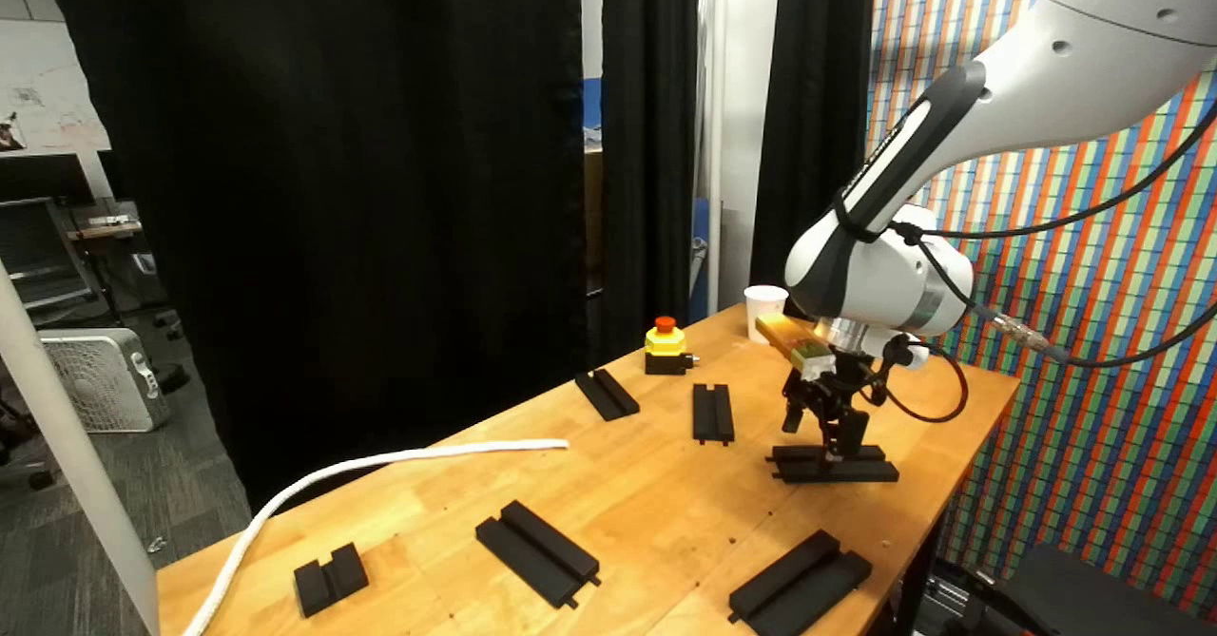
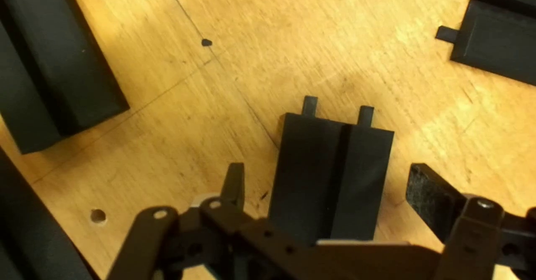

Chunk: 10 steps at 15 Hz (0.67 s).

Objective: Connect the pads

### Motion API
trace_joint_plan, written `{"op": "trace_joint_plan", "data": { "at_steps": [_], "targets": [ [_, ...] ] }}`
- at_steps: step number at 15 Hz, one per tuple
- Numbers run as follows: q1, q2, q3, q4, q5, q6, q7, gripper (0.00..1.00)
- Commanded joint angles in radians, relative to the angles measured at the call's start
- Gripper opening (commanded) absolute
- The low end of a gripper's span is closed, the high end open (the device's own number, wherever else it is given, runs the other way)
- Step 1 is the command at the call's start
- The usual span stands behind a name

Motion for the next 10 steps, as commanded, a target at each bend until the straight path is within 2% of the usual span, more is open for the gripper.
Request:
{"op": "trace_joint_plan", "data": {
  "at_steps": [1,10],
  "targets": [
    [0.004,0.031,-0.006,0.027,0.042,-0.004,-0.044,1.00],
    [0.007,0.088,-0.018,0.051,-0.023,-0.006,0.007,1.00]
  ]
}}
